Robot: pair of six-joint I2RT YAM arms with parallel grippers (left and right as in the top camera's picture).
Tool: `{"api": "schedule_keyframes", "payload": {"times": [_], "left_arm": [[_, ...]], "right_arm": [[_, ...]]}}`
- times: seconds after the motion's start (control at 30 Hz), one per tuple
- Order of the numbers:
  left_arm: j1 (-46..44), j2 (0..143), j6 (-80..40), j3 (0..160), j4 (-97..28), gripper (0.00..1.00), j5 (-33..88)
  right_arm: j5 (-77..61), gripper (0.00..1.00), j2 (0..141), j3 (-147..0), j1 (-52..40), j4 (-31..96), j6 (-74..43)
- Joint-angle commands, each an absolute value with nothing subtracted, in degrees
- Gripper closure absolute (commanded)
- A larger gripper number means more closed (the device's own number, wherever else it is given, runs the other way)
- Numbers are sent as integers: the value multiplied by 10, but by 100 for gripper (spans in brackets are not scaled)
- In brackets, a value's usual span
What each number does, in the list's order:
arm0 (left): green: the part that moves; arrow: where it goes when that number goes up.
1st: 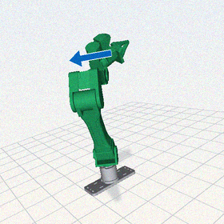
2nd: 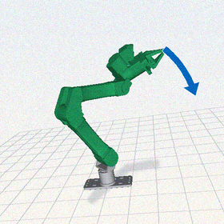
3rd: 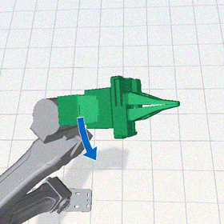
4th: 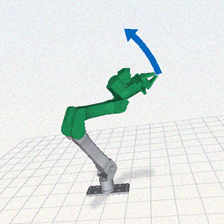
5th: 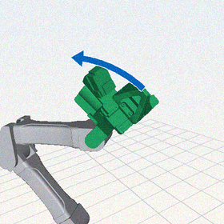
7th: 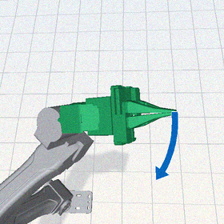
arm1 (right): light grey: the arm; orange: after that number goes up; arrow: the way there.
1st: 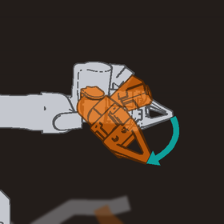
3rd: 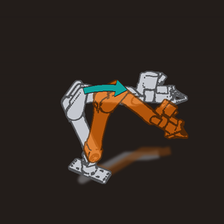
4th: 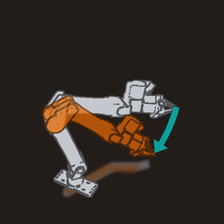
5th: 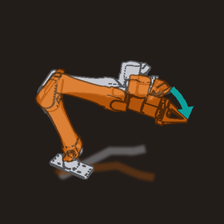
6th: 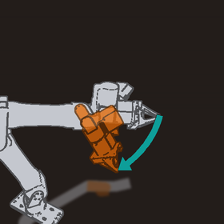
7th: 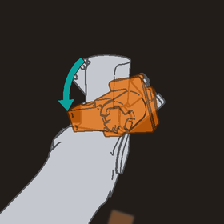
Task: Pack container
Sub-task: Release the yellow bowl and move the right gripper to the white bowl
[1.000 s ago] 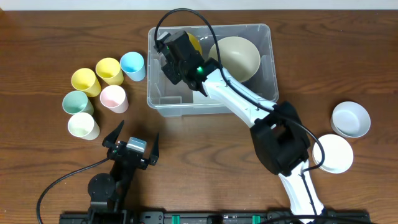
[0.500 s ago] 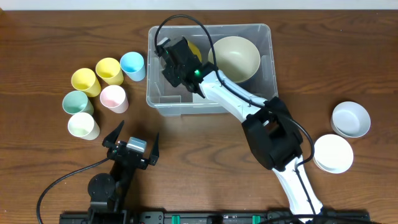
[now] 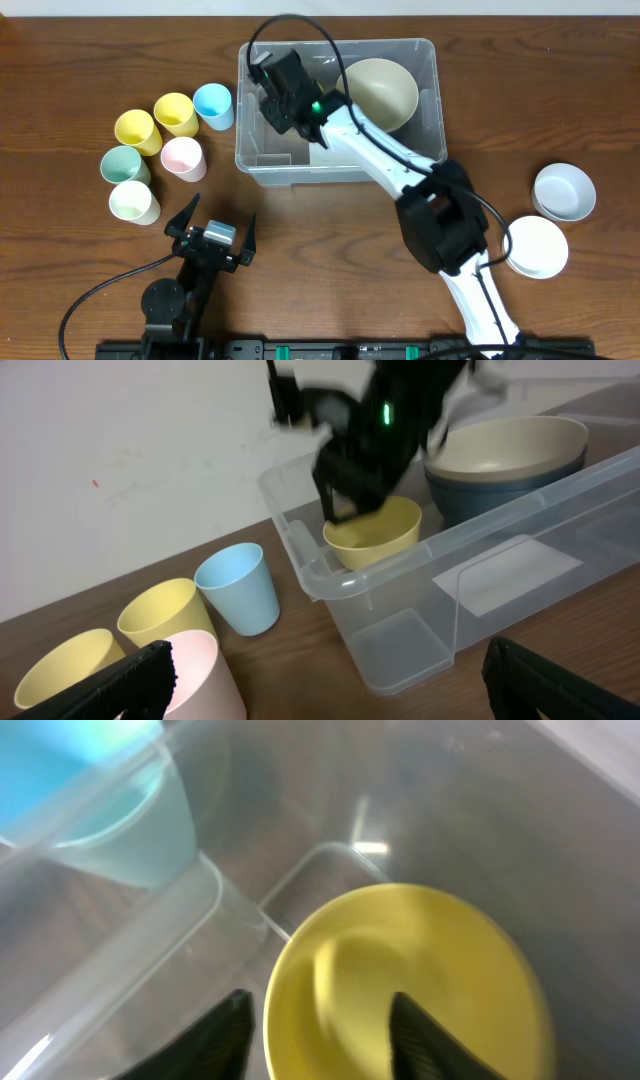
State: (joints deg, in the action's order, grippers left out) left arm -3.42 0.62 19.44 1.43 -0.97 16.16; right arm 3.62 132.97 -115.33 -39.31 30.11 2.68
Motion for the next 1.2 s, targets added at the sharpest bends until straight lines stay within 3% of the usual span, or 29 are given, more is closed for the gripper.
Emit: {"api": "schedule_keyframes", "payload": {"times": [0.0, 0.17, 0.23, 0.4, 0.53, 0.67, 0.83, 1.17], "left_arm": [[-31, 3, 190, 2, -27, 2, 167], [-31, 3, 190, 2, -27, 2, 167], [-31, 3, 190, 2, -27, 2, 167], [-31, 3, 190, 2, -27, 2, 167], [-31, 3, 190, 2, -27, 2, 167], [-31, 3, 190, 2, -27, 2, 167], [-31, 3, 190, 2, -27, 2, 167], [-31, 3, 190, 2, -27, 2, 167]], "right_arm": [[98, 39, 1217, -1233, -389, 366, -7], [200, 24, 1090, -1267, -332, 520, -80], [207, 11, 1047, -1268, -283, 580, -130], [193, 9, 992, -1267, -104, 771, -265], [140, 10, 1002, -1243, 56, 873, -292], [104, 12, 1008, -1145, 164, 856, -291], [91, 18, 1008, -982, 229, 754, -285], [25, 34, 1008, -789, 228, 573, -236]]}}
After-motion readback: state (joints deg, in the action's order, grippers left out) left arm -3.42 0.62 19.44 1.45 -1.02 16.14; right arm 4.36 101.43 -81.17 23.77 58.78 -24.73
